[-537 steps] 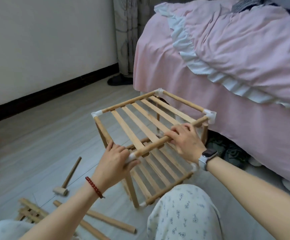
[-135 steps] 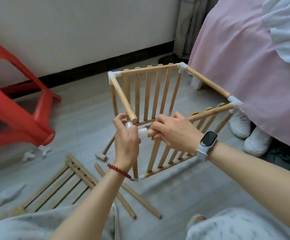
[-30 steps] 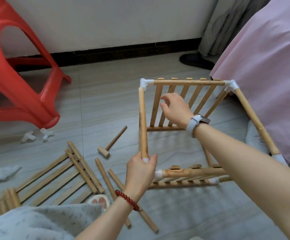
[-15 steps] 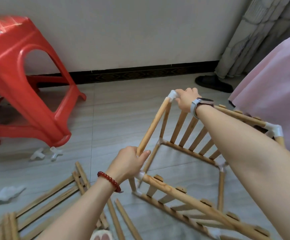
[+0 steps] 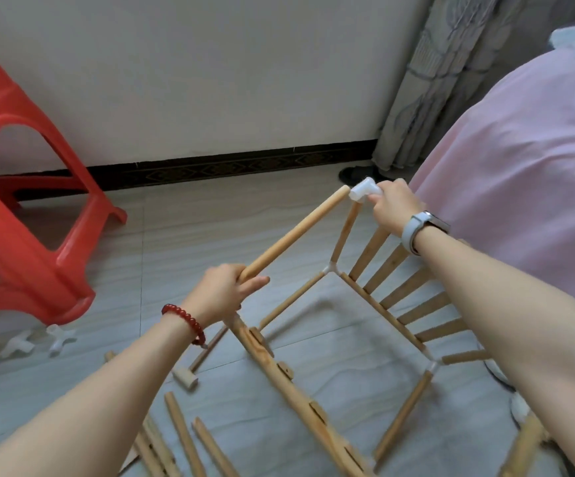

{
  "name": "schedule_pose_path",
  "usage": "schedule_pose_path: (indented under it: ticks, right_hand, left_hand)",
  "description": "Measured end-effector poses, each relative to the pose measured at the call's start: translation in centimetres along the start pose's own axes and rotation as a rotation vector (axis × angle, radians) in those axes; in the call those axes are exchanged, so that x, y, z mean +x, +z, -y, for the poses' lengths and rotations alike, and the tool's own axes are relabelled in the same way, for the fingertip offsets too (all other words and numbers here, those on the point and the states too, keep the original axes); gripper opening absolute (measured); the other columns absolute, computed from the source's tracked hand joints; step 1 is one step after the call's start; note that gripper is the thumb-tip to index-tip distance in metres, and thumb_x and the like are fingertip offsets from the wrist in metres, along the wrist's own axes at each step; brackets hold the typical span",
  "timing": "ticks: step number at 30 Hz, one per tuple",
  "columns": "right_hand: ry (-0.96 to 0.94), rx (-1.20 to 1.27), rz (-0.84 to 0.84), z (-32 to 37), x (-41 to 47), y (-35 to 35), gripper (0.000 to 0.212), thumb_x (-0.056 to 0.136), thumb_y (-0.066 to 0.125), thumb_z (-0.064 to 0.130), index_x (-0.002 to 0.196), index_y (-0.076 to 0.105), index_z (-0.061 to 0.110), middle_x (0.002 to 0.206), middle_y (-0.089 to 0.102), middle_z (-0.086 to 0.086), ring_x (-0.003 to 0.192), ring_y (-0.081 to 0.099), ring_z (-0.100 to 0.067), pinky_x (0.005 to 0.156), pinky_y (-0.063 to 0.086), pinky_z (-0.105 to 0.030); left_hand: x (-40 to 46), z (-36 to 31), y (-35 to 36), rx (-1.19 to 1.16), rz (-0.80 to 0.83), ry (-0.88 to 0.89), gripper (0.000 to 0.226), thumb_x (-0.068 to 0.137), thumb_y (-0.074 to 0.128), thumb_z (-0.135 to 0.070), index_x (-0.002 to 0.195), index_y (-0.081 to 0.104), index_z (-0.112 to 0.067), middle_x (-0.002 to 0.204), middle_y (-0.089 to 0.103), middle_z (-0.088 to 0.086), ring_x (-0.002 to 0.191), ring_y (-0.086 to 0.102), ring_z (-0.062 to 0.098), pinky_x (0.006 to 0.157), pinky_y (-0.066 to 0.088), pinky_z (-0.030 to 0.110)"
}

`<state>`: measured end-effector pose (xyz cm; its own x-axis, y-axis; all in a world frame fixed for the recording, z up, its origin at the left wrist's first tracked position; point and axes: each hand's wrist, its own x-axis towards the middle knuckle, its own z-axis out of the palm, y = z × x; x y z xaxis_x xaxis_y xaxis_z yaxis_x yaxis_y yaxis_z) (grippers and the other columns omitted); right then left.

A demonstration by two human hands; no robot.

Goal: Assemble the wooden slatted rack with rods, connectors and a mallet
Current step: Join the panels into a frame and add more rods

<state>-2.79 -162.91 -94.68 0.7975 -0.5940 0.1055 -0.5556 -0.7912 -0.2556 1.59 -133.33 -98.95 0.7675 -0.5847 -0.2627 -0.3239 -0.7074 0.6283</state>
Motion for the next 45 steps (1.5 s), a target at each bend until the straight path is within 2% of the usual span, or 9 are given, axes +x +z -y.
schedule_pose_path:
  ticks: [9, 22, 28, 30, 33, 35, 38, 41, 45]
  right_hand:
    - [0.167, 0.504, -0.273, -3.7, -4.7, -8.7, 0.026, 0.097, 0.044, 0.016, 0.116, 0.054, 0.002, 0.119, 0.048, -0.016, 0.104, 0.051, -0.03, 0.093, 0.043, -0.043]
    - [0.453, 0.733, -0.063, -10.2, -21.9, -1.5, 0.012, 0.09, 0.061, 0.022, 0.095, 0.059, 0.012, 0.084, 0.06, -0.008, 0.074, 0.056, -0.023, 0.058, 0.044, -0.028]
    - [0.455, 0.68, 0.158, -11.2, -25.7, 0.0, 0.013, 0.091, 0.058, 0.016, 0.102, 0.053, 0.01, 0.091, 0.061, -0.008, 0.081, 0.058, -0.019, 0.065, 0.046, -0.026]
    - [0.506, 0.806, 0.175, -11.1, -25.7, -0.1, 0.009, 0.09, 0.054, 0.009, 0.099, 0.053, 0.011, 0.097, 0.058, -0.01, 0.085, 0.055, -0.019, 0.073, 0.046, -0.029]
    - [0.611, 1.023, 0.17, -10.8, -25.9, -0.4, 0.011, 0.094, 0.047, 0.015, 0.103, 0.054, 0.014, 0.103, 0.055, -0.008, 0.094, 0.052, -0.02, 0.086, 0.043, -0.037]
    - [0.625, 1.017, 0.193, -10.3, -26.0, -0.4, 0.022, 0.098, 0.042, 0.031, 0.109, 0.053, 0.016, 0.103, 0.055, -0.005, 0.095, 0.051, -0.019, 0.09, 0.044, -0.039]
    - [0.625, 0.914, 0.236, -9.4, -25.7, -0.3, 0.029, 0.099, 0.039, 0.037, 0.105, 0.054, 0.013, 0.098, 0.054, -0.006, 0.086, 0.05, -0.017, 0.071, 0.043, -0.029]
    - [0.665, 0.9, 0.244, -9.1, -25.6, 0.0, 0.032, 0.1, 0.035, 0.038, 0.107, 0.051, 0.011, 0.099, 0.053, -0.007, 0.086, 0.05, -0.017, 0.071, 0.041, -0.029]
    - [0.729, 0.899, 0.232, -8.7, -25.8, 0.3, 0.038, 0.101, 0.031, 0.037, 0.118, 0.049, 0.008, 0.101, 0.05, -0.008, 0.088, 0.048, -0.019, 0.077, 0.04, -0.032]
  left_hand:
    - [0.4, -7.6, -6.4, 0.287, -0.317, 0.331, 0.026, 0.091, 0.052, -0.047, 0.09, 0.059, -0.022, 0.074, 0.057, -0.004, 0.067, 0.056, 0.015, 0.064, 0.051, 0.033]
    - [-4.5, -3.5, 2.0, 0.538, -0.386, 0.676, 0.024, 0.065, 0.084, -0.032, 0.067, 0.064, -0.02, 0.061, 0.057, -0.007, 0.06, 0.056, 0.022, 0.062, 0.049, 0.033]
    - [-6.9, -2.2, 3.7, 0.75, -0.03, 0.477, 0.029, 0.091, 0.045, -0.056, 0.092, 0.06, -0.031, 0.083, 0.054, -0.016, 0.091, 0.047, 0.01, 0.075, 0.036, 0.027]
    - [-7.3, -2.1, 4.2, 0.784, -0.036, 0.45, 0.034, 0.089, 0.041, -0.061, 0.094, 0.059, -0.032, 0.086, 0.059, -0.016, 0.097, 0.051, 0.011, 0.091, 0.035, 0.036]
    - [-7.7, -2.0, 5.6, 0.872, -0.136, 0.496, 0.051, 0.085, 0.026, -0.073, 0.095, 0.058, -0.034, 0.086, 0.063, -0.015, 0.097, 0.056, 0.012, 0.109, -0.004, 0.057]
    - [-8.0, -3.0, 6.7, 0.808, -0.168, 0.593, 0.071, 0.082, 0.002, -0.075, 0.096, 0.058, -0.033, 0.081, 0.063, -0.014, 0.088, 0.059, 0.012, 0.111, 0.005, 0.055]
    - [-8.5, -5.2, 8.3, 0.774, -0.089, 0.663, 0.07, 0.084, -0.002, -0.068, 0.108, 0.052, -0.03, 0.088, 0.057, -0.012, 0.081, 0.055, 0.01, 0.076, 0.041, 0.027]
    - [-8.4, -6.3, 9.0, 0.789, -0.039, 0.702, 0.039, 0.097, 0.023, -0.054, 0.109, 0.047, -0.026, 0.082, 0.052, -0.01, 0.066, 0.05, 0.01, 0.048, 0.03, 0.02]
    - [-8.2, -6.2, 9.1, 0.764, 0.0, 0.711, 0.032, 0.098, 0.028, -0.051, 0.107, 0.046, -0.026, 0.08, 0.052, -0.009, 0.061, 0.049, 0.009, 0.048, 0.035, 0.019]
